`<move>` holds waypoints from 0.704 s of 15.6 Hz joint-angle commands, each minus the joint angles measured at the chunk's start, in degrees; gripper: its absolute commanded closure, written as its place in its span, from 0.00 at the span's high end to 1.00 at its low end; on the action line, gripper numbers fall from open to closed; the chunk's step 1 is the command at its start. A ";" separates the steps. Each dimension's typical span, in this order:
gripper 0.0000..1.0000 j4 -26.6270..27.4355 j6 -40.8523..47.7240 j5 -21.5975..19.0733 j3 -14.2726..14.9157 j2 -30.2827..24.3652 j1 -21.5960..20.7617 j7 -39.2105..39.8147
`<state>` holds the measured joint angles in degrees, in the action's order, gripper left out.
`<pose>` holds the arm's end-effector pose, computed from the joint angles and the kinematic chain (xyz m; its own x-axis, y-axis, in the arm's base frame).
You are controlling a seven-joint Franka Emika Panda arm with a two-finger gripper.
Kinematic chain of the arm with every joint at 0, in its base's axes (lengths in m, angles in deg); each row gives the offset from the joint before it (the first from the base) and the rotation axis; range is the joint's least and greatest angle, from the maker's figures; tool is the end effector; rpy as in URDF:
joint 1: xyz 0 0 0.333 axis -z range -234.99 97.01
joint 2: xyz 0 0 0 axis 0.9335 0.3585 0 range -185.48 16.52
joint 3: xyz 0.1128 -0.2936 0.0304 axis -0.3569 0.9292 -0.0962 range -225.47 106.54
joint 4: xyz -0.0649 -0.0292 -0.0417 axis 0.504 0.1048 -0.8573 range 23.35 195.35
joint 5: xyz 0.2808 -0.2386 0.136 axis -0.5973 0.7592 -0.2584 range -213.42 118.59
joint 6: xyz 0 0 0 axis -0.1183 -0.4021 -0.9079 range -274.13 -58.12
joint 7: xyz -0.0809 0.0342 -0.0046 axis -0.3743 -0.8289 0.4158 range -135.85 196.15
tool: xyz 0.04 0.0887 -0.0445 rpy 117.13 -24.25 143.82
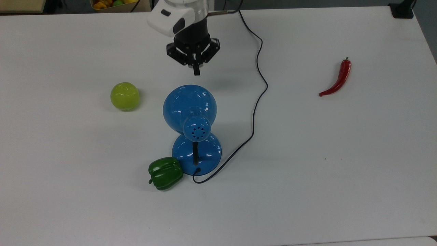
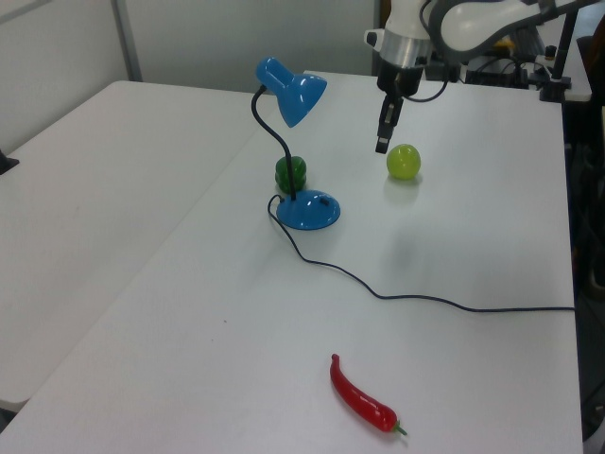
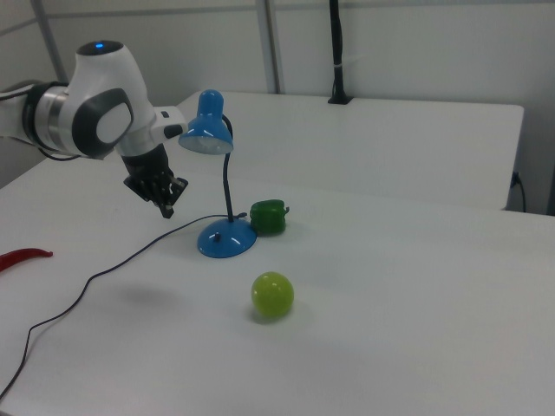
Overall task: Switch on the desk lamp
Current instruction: 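Move the gripper over the blue lamp base toward its switch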
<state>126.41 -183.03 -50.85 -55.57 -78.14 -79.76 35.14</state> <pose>0.6033 0.0764 0.4722 0.9674 0.1724 0.1855 0.1811 -0.9830 -0.0313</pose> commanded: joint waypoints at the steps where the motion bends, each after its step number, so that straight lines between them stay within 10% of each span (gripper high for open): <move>1: 0.00 0.87 -6.60 1.15 -0.03 2.53 -0.22 -2.70; 11: 0.00 0.70 -22.16 1.15 -0.03 10.18 0.22 -2.70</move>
<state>126.69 -200.97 -50.85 -55.57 -69.31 -79.52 34.10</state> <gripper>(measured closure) 0.991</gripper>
